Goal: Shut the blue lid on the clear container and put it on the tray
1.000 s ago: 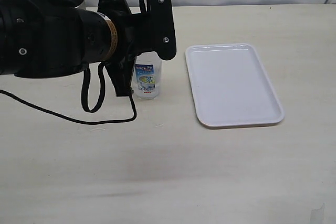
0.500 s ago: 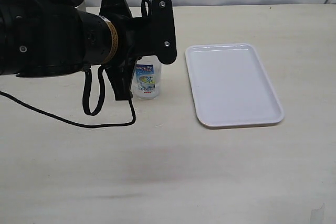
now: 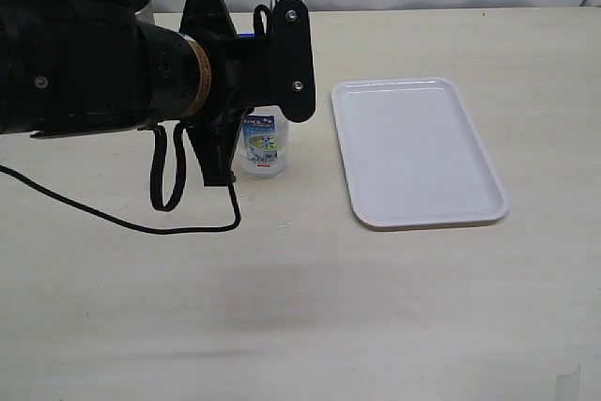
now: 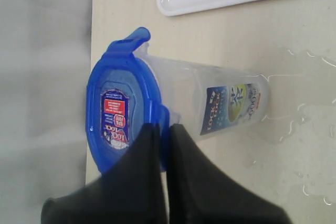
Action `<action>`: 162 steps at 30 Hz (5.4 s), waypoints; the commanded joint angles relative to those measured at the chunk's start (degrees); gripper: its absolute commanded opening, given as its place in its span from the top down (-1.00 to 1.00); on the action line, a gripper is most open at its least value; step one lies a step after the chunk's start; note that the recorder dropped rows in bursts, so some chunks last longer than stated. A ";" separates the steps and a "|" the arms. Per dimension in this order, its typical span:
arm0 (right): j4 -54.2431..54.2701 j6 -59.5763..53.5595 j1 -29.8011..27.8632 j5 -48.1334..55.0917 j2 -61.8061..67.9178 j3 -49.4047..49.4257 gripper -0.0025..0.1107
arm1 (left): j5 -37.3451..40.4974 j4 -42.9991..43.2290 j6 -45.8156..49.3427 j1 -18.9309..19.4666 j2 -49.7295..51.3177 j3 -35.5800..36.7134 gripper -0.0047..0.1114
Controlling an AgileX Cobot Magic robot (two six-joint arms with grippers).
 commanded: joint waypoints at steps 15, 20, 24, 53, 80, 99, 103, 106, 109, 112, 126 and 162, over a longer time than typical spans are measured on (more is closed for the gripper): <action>0.15 -0.42 0.09 -0.23 -0.28 0.07 0.87 | -1.20 -0.92 1.80 -0.06 -0.23 0.09 0.92; 0.15 -0.42 0.09 -0.23 -0.28 0.07 0.87 | 0.01 -1.52 1.80 -0.06 -0.23 0.09 0.92; 0.15 -0.42 0.09 -0.23 -0.28 0.07 0.87 | -0.56 -2.03 1.80 -0.06 -0.23 0.09 0.92; 0.15 -0.42 0.09 -0.23 -0.28 0.07 0.87 | -0.23 -3.47 2.85 -0.06 -0.23 0.09 0.47; 0.15 -0.42 0.09 -0.23 -0.28 0.07 0.87 | 17.66 -1.27 0.40 -0.06 -0.47 0.09 -0.10; 0.15 -0.42 0.09 -0.23 -0.28 0.07 0.87 | -14.80 -14.54 -18.06 28.45 -14.98 0.36 0.92; 0.15 -0.42 0.09 -0.23 -0.28 0.07 0.87 | -39.63 -18.56 -18.54 32.36 -16.26 6.76 0.92; 0.15 -0.42 0.09 -0.23 -0.28 0.07 0.87 | -57.80 -18.67 -21.32 35.07 -15.54 12.62 0.92; 0.15 -0.42 0.09 -0.23 -0.28 0.07 0.87 | -72.15 -18.53 -25.37 38.82 -13.25 16.79 0.92; 0.15 -0.42 0.09 -0.23 -0.28 0.07 0.87 | -81.68 -15.08 -30.55 43.30 -9.15 18.03 0.92; 0.15 -0.42 0.09 -0.23 -0.28 0.07 0.87 | -97.60 8.45 -29.53 47.86 11.74 11.30 0.92; -14.52 30.13 0.09 -52.55 15.78 -7.88 0.87 | -95.82 7.41 -25.31 47.86 27.20 4.70 0.92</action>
